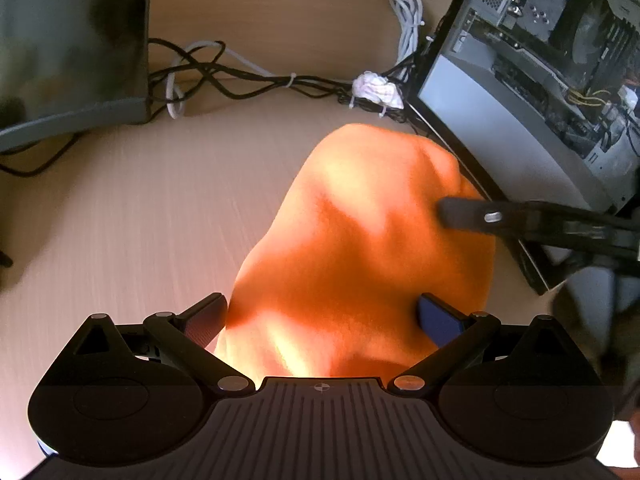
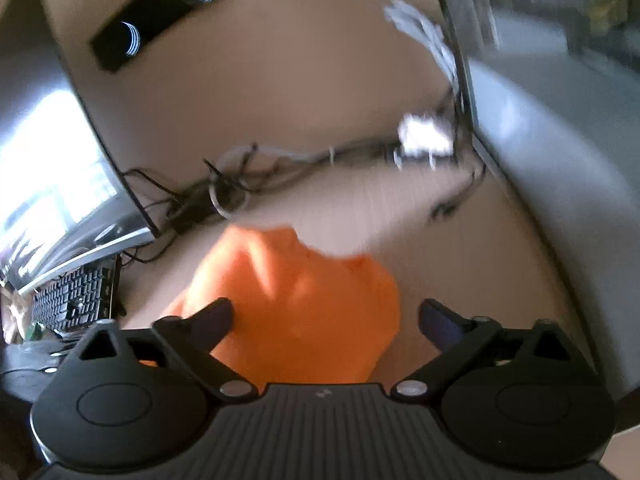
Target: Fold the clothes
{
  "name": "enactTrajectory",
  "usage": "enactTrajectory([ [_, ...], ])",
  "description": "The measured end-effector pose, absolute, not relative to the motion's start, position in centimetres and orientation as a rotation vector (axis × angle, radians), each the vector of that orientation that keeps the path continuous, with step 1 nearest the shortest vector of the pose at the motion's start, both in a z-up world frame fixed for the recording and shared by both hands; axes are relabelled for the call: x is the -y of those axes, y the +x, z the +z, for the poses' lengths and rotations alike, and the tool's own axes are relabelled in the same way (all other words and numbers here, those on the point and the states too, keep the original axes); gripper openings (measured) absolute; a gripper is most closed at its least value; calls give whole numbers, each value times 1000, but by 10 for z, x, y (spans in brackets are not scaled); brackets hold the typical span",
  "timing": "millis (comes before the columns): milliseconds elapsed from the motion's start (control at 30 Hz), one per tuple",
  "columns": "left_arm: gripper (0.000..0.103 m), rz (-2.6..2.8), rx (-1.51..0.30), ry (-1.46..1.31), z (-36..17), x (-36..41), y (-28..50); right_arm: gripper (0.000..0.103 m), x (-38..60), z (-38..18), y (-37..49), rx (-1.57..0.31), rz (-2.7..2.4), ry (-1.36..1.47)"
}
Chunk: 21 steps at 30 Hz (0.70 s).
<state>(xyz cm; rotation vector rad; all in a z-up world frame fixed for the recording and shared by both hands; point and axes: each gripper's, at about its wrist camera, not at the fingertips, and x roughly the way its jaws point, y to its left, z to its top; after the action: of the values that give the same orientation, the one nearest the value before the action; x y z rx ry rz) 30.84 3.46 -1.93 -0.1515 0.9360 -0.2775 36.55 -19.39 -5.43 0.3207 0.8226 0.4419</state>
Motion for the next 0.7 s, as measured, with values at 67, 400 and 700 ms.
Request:
enactTrajectory([
  [67, 103, -276, -936, -162, -20, -38, 307, 90, 194, -66, 372, -845, 473, 407],
  [400, 103, -306, -907, -228, -10, -53, 302, 41, 134, 1, 333, -452, 690, 25],
  [700, 103, -287, -911, -196, -8, -48, 306, 47, 176, -73, 386, -737, 300, 118],
])
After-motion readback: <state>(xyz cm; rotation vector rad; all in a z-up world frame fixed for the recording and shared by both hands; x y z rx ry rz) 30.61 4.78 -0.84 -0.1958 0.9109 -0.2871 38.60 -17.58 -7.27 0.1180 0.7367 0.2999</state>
